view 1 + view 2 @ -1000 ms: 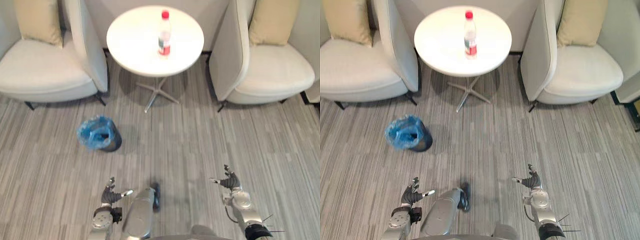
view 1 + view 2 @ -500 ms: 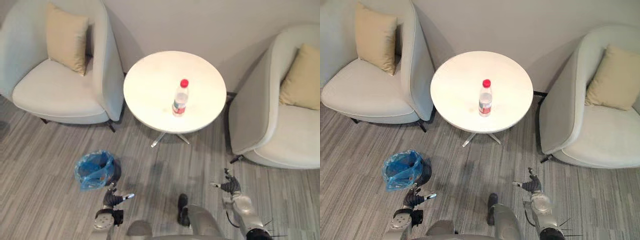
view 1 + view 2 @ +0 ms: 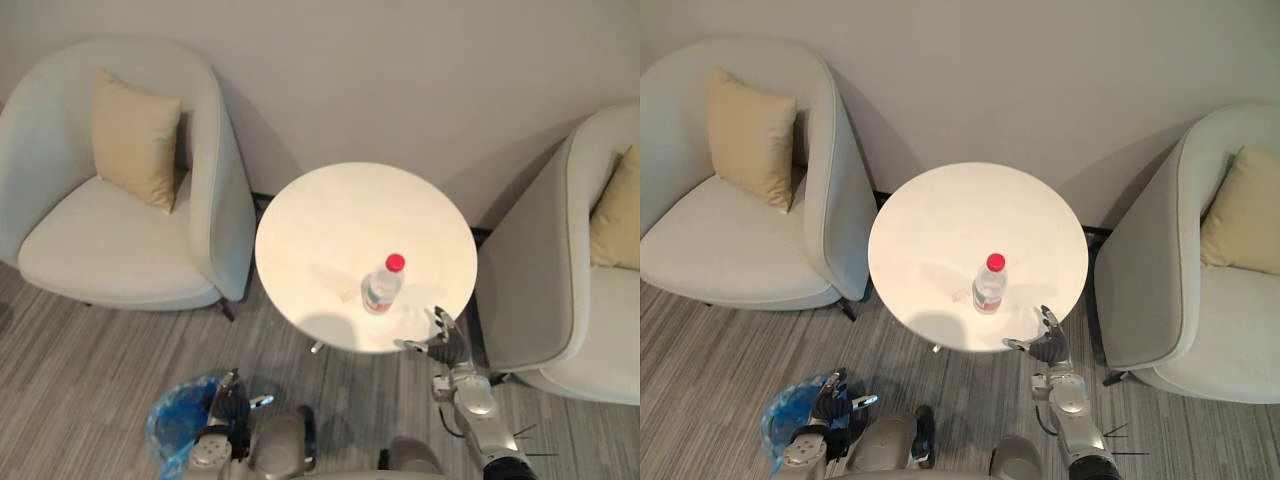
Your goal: Gather rubbish on tea table into small bin, then transfer packed bag to large trash can.
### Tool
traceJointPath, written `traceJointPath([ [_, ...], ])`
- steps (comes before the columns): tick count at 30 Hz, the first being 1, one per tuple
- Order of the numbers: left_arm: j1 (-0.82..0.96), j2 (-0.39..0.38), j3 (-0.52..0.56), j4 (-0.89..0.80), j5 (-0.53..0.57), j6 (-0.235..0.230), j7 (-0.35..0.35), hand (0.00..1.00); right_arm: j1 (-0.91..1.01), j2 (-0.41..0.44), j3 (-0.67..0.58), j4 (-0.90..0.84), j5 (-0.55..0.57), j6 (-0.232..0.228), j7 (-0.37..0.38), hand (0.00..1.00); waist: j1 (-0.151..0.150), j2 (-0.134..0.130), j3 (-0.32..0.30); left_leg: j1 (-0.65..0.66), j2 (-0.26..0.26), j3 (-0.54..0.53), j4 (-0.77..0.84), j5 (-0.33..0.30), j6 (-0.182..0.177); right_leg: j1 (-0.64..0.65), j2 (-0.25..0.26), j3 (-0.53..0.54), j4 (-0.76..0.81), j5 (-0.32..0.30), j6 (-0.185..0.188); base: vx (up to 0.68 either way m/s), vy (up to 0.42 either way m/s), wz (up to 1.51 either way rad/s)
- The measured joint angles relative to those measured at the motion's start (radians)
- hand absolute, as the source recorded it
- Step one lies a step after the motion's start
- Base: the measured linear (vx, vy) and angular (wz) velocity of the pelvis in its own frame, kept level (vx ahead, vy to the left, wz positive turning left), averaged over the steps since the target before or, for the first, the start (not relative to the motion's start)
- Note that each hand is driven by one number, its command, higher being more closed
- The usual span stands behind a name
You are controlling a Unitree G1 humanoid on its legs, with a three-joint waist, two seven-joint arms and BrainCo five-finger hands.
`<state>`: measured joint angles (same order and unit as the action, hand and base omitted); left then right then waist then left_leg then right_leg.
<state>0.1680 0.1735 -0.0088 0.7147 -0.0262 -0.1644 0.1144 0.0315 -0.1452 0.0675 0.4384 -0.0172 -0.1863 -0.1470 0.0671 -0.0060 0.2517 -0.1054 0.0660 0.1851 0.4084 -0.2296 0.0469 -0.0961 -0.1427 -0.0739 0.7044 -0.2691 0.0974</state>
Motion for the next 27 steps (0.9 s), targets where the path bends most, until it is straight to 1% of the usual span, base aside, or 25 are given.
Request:
traceJointPath([
  [1, 0.0, 0.002, 0.0, 0.0, 0.0, 0.0, 0.0, 0.0, -0.004, -0.001, 0.01, -0.014, -0.004, -0.005, 0.0, 0.0, -0.003, -0.002, -0.002, 0.008, 0.001, 0.0, -0.004, 0.001, -0.001, -0.015, 0.0, -0.008, -0.021, -0.011, -0.003, 0.28, -0.023, 0.24],
  [2, -0.002, 0.006, 0.0, 0.0, 0.0, -0.004, 0.0, 0.0, -0.007, -0.002, 0.016, -0.04, -0.019, -0.016, 0.002, 0.0, -0.009, -0.014, -0.008, 0.022, 0.003, -0.008, -0.011, 0.001, -0.002, -0.038, 0.007, -0.013, -0.118, -0.011, -0.007, 0.18, -0.056, 0.31],
  [3, -0.001, 0.007, 0.0, 0.001, 0.0, -0.009, 0.0, 0.0, -0.008, -0.001, 0.017, -0.043, -0.026, -0.022, 0.002, 0.0, -0.01, -0.013, -0.007, 0.024, 0.003, -0.012, -0.01, 0.001, -0.002, -0.044, 0.01, -0.01, -0.17, -0.005, -0.009, 0.28, -0.118, 0.43],
  [4, 0.002, 0.009, 0.0, 0.002, 0.0, -0.015, 0.0, 0.0, -0.014, -0.001, 0.021, -0.048, -0.033, -0.027, 0.007, 0.0, -0.008, -0.03, -0.017, 0.031, -0.002, -0.022, -0.002, -0.003, -0.01, -0.047, 0.023, -0.007, -0.31, 0.073, -0.013, 0.23, -0.11, 0.27],
  [5, 0.006, 0.01, 0.0, 0.002, 0.0, -0.018, 0.0, 0.0, -0.014, -0.001, 0.024, -0.05, -0.034, -0.028, 0.01, 0.0, -0.003, -0.033, -0.018, 0.032, -0.011, -0.025, 0.001, -0.008, -0.019, -0.048, 0.02, -0.005, -0.366, 0.148, -0.019, 0.28, -0.167, 0.37],
  [6, 0.005, -0.005, -0.003, 0.012, 0.001, -0.017, -0.002, 0.0, -0.019, -0.013, 0.028, -0.049, -0.035, -0.03, 0.018, 0.0, -0.005, -0.013, -0.019, 0.037, -0.003, -0.053, 0.009, -0.018, -0.035, -0.035, 0.029, -0.011, -0.379, 0.184, -0.022, 0.21, -0.142, 0.16],
  [7, 0.012, -0.019, -0.009, 0.011, 0.001, -0.02, -0.002, 0.0, -0.022, -0.02, 0.037, -0.053, -0.038, -0.031, 0.019, 0.0, 0.001, 0.006, -0.033, 0.037, 0.01, -0.058, -0.008, -0.013, -0.043, -0.02, 0.042, -0.012, -0.424, 0.188, -0.027, 0.2, -0.141, 0.1],
  [8, 0.019, -0.024, -0.008, 0.012, 0.001, -0.02, -0.002, 0.0, -0.025, -0.024, 0.045, -0.054, -0.041, -0.031, 0.019, 0.0, 0.001, 0.014, -0.036, 0.039, 0.018, -0.062, -0.017, -0.012, -0.049, -0.011, 0.051, -0.015, -0.44, 0.198, -0.03, 0.18, -0.112, -0.06],
  [9, 0.027, -0.032, -0.008, 0.012, 0.003, -0.021, -0.003, 0.0, -0.028, -0.03, 0.062, -0.062, -0.056, -0.032, 0.022, 0.0, -0.001, 0.024, -0.041, 0.041, 0.026, -0.074, -0.043, -0.005, -0.063, 0.006, 0.065, -0.025, -0.49, 0.218, -0.034, 0.16, -0.114, 0.05],
  [10, 0.027, -0.035, -0.01, 0.014, 0.014, -0.021, -0.005, 0.0, -0.026, -0.034, 0.073, -0.064, -0.07, -0.034, 0.024, 0.0, -0.003, 0.026, -0.043, 0.05, 0.035, -0.084, -0.074, 0.002, -0.073, 0.026, 0.078, -0.037, -0.534, 0.235, -0.038, 0.14, -0.115, 0.09],
  [12, 0.028, -0.037, -0.012, 0.018, 0.031, -0.021, -0.006, 0.0, -0.019, -0.035, 0.081, -0.063, -0.073, -0.034, 0.037, 0.0, -0.001, 0.022, -0.045, 0.071, 0.038, -0.093, -0.103, 0.009, -0.085, 0.054, 0.091, -0.044, -0.573, 0.25, -0.045, 0.1, -0.075, 0.09],
  [14, 0.027, -0.038, -0.032, 0.034, 0.038, -0.021, -0.007, 0.0, -0.012, -0.042, 0.101, -0.063, -0.077, -0.034, 0.044, 0.0, -0.004, 0.017, -0.048, 0.101, 0.039, -0.105, -0.13, 0.015, -0.092, 0.092, 0.093, -0.057, -0.606, 0.252, -0.047, 0.07, -0.044, 0.14],
  [17, 0.027, -0.042, -0.038, 0.037, 0.038, -0.021, -0.007, 0.0, 0.003, -0.041, 0.118, -0.061, -0.104, -0.034, 0.048, 0.0, -0.001, 0.015, -0.06, 0.107, 0.037, -0.111, -0.141, 0.017, -0.092, 0.109, 0.092, -0.062, -0.633, 0.262, -0.044, 0.02, -0.005, 0.09],
  [21, 0.026, -0.042, -0.04, 0.049, 0.039, -0.022, -0.007, 0.0, 0.006, -0.037, 0.149, -0.05, -0.117, -0.033, 0.064, 0.0, -0.001, 0.009, -0.068, 0.118, 0.015, -0.12, -0.186, 0.048, -0.086, 0.13, 0.085, -0.07, -0.685, 0.293, -0.041, -0.01, 0.007, 0.08],
  [24, 0.025, -0.039, -0.04, 0.058, 0.039, -0.023, -0.007, 0.0, 0.006, -0.037, 0.156, -0.022, -0.144, -0.032, 0.064, 0.0, -0.001, 0.004, -0.075, 0.126, 0.003, -0.132, -0.196, 0.058, -0.084, 0.146, 0.08, -0.083, -0.698, 0.3, -0.041, -0.05, 0.014, 0.15],
  [27, 0.025, -0.031, -0.042, 0.067, 0.039, -0.032, -0.007, 0.0, 0.004, -0.036, 0.187, -0.019, -0.155, -0.03, 0.063, 0.0, 0.001, -0.004, -0.08, 0.132, -0.002, -0.141, -0.231, 0.084, -0.084, 0.145, 0.074, -0.088, -0.711, 0.314, -0.045, -0.06, -0.012, 0.07],
])
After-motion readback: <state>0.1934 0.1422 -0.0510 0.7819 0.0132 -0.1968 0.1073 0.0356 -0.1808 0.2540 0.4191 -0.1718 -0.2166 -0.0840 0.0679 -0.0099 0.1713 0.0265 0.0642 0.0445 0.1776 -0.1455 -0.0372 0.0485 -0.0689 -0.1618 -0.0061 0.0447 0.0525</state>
